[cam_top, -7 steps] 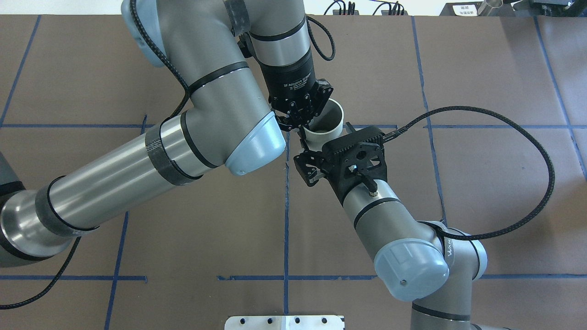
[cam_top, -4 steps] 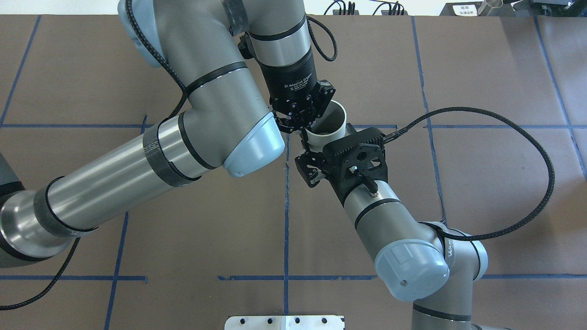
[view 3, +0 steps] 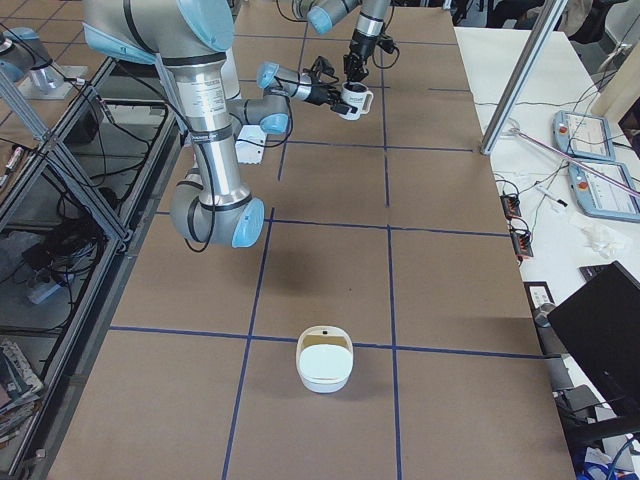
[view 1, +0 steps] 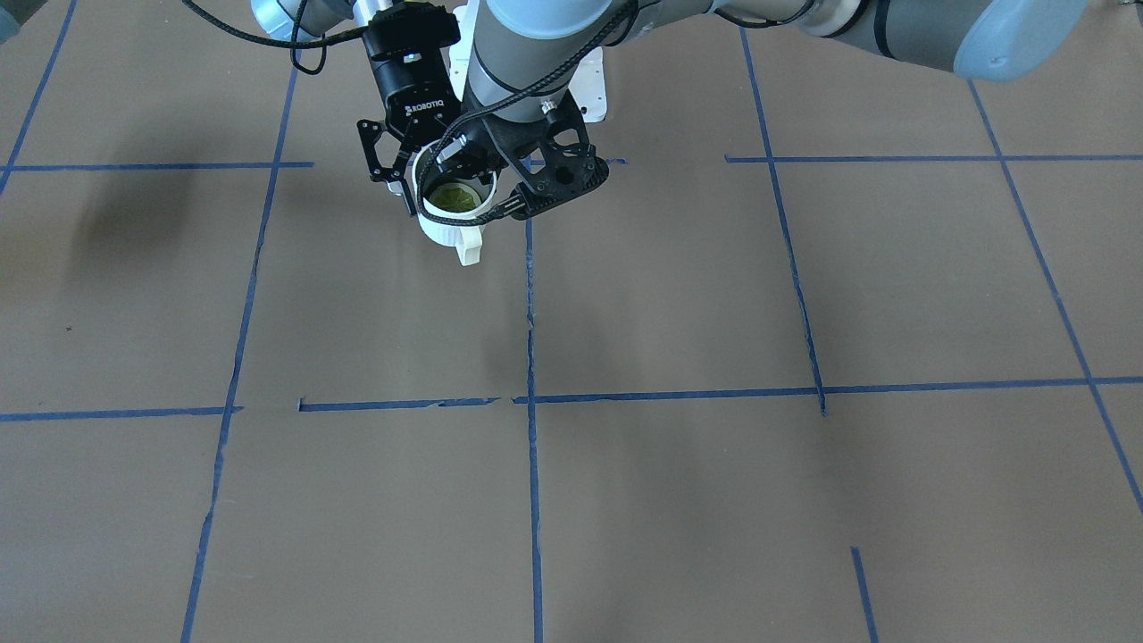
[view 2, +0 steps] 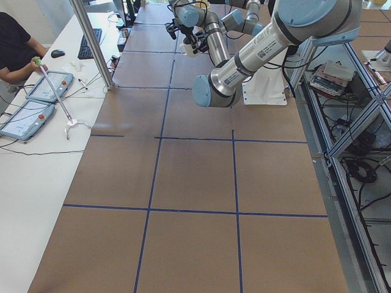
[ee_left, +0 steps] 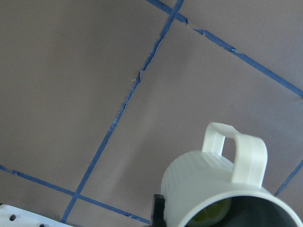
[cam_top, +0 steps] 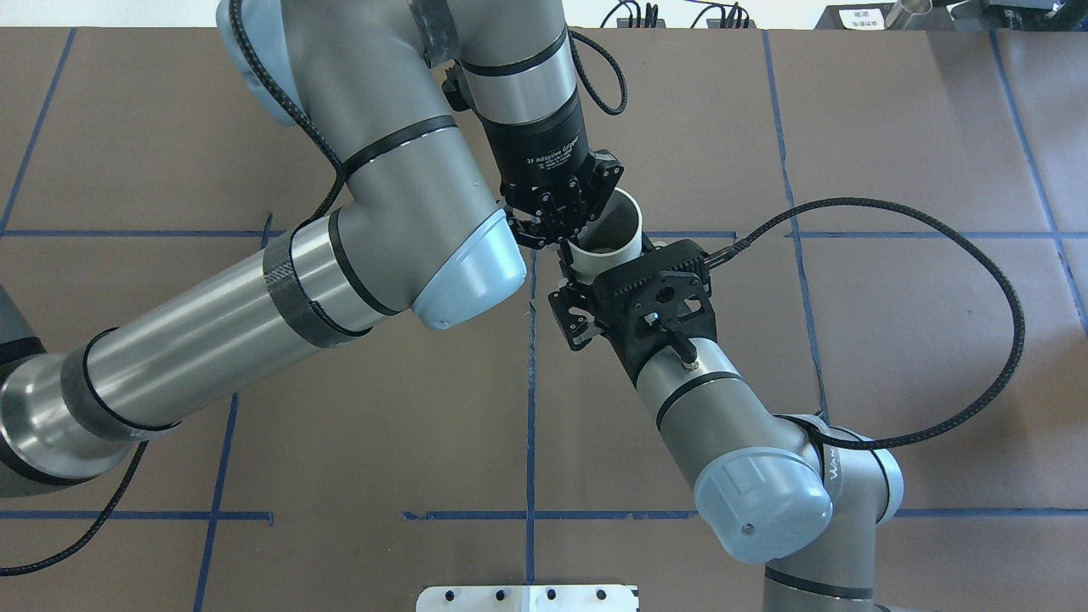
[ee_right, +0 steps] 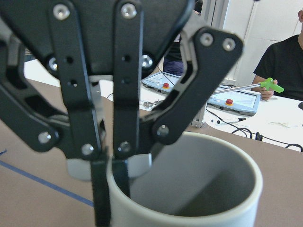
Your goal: Left arm hands cup to right arm to dump lemon
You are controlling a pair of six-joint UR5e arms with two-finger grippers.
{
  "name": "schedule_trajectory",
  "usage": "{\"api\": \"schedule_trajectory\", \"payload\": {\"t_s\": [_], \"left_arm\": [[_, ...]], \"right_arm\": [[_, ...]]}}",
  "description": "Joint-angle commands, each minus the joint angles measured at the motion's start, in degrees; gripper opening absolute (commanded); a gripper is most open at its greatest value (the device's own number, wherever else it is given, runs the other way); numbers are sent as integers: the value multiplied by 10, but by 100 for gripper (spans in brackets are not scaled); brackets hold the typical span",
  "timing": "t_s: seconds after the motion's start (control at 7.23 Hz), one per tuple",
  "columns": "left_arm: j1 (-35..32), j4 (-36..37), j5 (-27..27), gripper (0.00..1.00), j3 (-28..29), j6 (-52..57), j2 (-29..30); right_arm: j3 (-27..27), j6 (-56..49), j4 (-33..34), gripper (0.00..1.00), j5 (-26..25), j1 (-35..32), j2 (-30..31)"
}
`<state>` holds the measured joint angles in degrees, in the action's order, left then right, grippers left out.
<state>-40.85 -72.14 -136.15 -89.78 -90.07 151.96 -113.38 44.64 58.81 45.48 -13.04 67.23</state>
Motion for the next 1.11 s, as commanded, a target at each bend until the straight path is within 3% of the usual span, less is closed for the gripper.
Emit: {"api": "schedule_trajectory", "payload": {"t_s": [0.0, 0.42, 0.55, 0.97], "left_arm": [[0, -21, 0, 100, -21, -1, -12], [-32, -25, 4, 100, -81, -2, -28], [-51, -25, 4, 100, -89, -2, -32], [-51, -25, 7, 100, -116, -1, -75]], "right_arm": [[1, -10, 0, 34, 0, 4, 1], [10, -8, -2, 30, -2, 7, 4], [-3, -4, -2, 29, -4, 3, 33], [-134, 34, -2, 16, -1, -39, 271]]}}
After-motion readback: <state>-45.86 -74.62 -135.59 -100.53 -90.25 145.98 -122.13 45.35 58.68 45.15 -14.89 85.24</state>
